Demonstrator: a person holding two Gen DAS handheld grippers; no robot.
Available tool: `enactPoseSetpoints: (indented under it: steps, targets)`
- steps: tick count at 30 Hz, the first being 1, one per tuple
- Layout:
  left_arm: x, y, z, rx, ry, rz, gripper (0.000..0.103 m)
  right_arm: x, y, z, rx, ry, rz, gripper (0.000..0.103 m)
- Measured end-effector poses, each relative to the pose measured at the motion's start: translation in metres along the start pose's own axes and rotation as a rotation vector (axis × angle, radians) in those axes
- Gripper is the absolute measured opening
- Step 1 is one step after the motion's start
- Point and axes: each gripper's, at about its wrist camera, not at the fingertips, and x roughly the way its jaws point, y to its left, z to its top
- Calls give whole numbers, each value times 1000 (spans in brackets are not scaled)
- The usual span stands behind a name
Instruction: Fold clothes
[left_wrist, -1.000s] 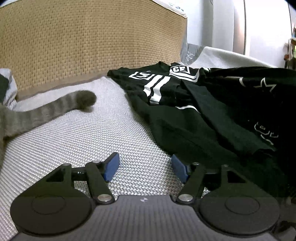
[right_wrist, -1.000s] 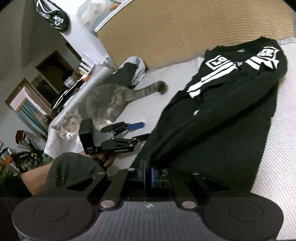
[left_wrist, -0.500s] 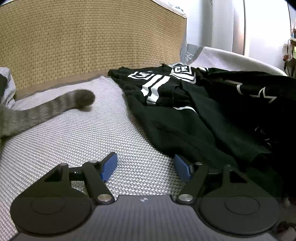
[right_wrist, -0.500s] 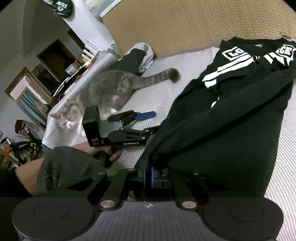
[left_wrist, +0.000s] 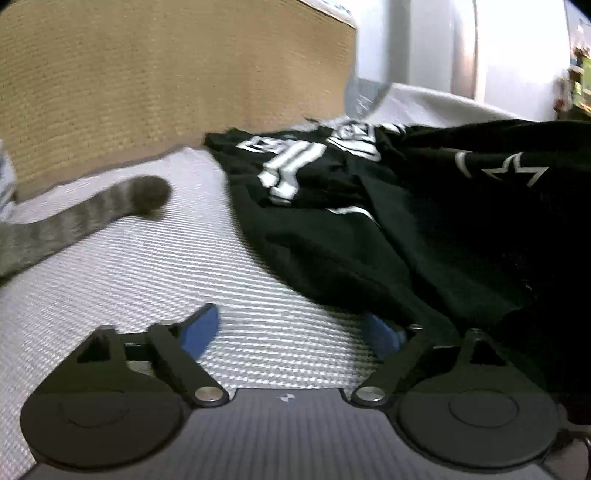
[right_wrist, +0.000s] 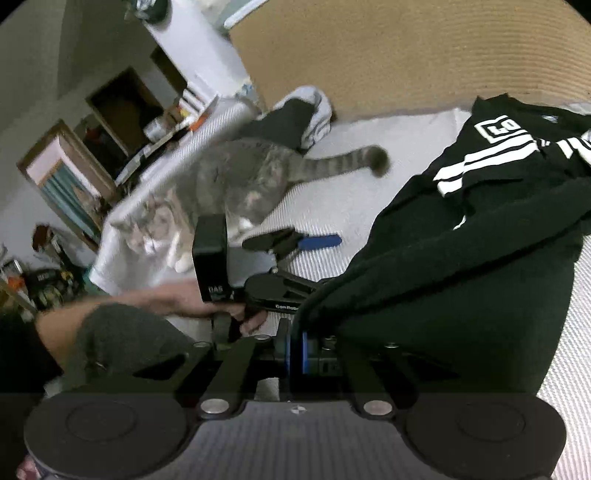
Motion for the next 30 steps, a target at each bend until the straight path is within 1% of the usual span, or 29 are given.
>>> enactPoseSetpoints:
  steps: [5,8,11,16,19,20,21,23,27,28,29,30]
  targets:
    - [6,-2,4,33,39,-31,99,23,7,-9,-31,55,-29,7]
    - [7,-2,5,31,43,-41,100,37,11,-17,-46,88,-44,8]
    - [8,-3,5,32,45,-47,102,42,23,-20,-102,92,-62,8]
    - [8,-5,6,35,49,-49,102,44,28,-14,-107,80,-30,9]
    - [7,-8,7,39,53,-41,102,54,27,-18,-102,96,-14,12]
    - [7,-8,7,41,55,-38,103,58,27,-19,-100,103,-9,15]
    - [7,-9,8,43,57,-34,103,62,26,-22,-89,116,-2,23]
    - [7,-10,8,43,60,-30,103,72,22,-27,-57,140,7,32]
    - [7,-14,12,57,79,-8,103,80,19,-40,-22,159,-6,41]
    - [7,-16,13,62,86,1,103,79,22,-43,-27,160,-11,42]
    - [7,-17,15,63,96,8,103,78,24,-45,-32,161,-16,46]
    - [7,-19,17,63,107,18,103,77,28,-47,-52,163,-27,46]
